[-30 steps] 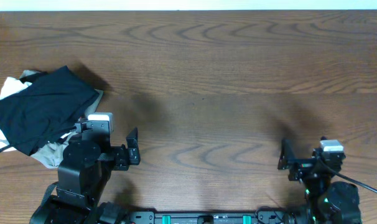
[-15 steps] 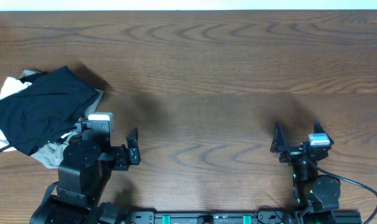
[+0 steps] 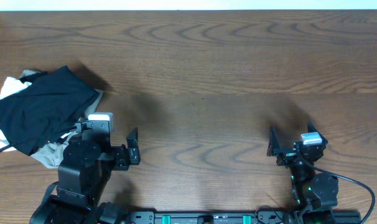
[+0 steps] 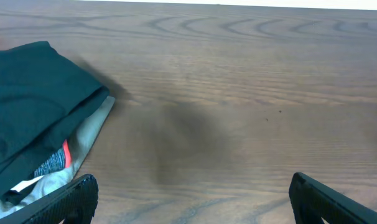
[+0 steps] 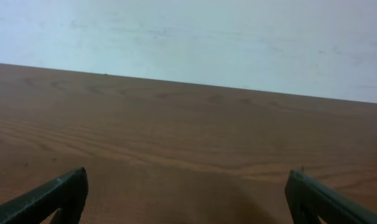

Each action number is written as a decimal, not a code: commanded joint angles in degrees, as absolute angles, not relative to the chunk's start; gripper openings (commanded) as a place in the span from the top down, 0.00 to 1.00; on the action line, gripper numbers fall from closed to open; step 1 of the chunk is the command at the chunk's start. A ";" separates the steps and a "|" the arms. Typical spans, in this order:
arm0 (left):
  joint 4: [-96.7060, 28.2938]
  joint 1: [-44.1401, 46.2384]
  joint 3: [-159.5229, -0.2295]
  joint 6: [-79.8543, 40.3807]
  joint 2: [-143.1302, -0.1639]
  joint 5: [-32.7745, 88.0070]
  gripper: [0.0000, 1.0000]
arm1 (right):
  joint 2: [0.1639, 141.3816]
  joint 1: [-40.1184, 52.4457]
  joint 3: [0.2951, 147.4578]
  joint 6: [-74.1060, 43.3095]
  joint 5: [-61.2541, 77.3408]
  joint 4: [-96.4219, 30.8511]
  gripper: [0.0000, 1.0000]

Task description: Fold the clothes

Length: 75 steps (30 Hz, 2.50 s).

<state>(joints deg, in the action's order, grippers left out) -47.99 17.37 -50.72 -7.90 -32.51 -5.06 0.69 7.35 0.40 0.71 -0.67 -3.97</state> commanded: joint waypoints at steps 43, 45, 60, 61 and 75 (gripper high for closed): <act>-11.20 -1.54 -8.14 -7.99 0.01 -6.02 0.02 | 0.30 6.76 0.32 1.78 0.25 -4.25 0.01; -3.01 -1.61 -4.14 -7.97 -0.14 -6.04 0.02 | 0.30 6.76 0.32 1.78 0.25 -4.25 0.01; -4.10 -1.54 -0.27 -7.99 -0.27 -0.86 0.02 | 0.30 6.76 0.32 1.78 0.25 -4.25 0.01; -4.10 -1.54 -0.27 -7.99 -0.27 -0.86 0.02 | 0.30 6.76 0.32 1.78 0.25 -4.25 0.01; -4.10 -1.54 -0.27 -7.99 -0.27 -0.86 0.02 | 0.30 6.76 0.32 1.78 0.25 -4.25 0.01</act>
<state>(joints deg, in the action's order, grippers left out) -1.85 -1.34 -1.39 -7.88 -0.62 -1.13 0.67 7.35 0.40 0.89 0.08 -4.01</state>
